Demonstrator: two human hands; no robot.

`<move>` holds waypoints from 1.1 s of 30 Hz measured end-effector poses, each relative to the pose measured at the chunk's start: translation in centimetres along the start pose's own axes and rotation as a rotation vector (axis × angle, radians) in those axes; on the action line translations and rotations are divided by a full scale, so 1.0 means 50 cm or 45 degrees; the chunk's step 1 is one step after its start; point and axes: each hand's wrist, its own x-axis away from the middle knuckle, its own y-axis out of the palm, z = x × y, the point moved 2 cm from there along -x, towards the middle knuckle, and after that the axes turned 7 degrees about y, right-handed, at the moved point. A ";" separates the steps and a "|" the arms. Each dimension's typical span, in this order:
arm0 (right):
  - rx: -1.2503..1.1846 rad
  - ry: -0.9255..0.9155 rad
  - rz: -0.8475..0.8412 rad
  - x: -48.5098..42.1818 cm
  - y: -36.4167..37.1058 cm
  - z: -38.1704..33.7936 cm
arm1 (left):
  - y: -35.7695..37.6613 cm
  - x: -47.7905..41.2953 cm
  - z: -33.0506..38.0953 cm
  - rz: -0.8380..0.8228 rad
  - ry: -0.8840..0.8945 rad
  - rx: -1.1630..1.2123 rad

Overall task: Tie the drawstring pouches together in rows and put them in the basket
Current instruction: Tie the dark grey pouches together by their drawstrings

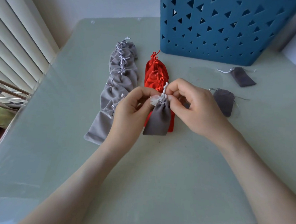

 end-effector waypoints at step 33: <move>0.043 0.044 0.153 0.000 0.005 0.007 | -0.004 0.009 0.001 0.209 0.584 -0.784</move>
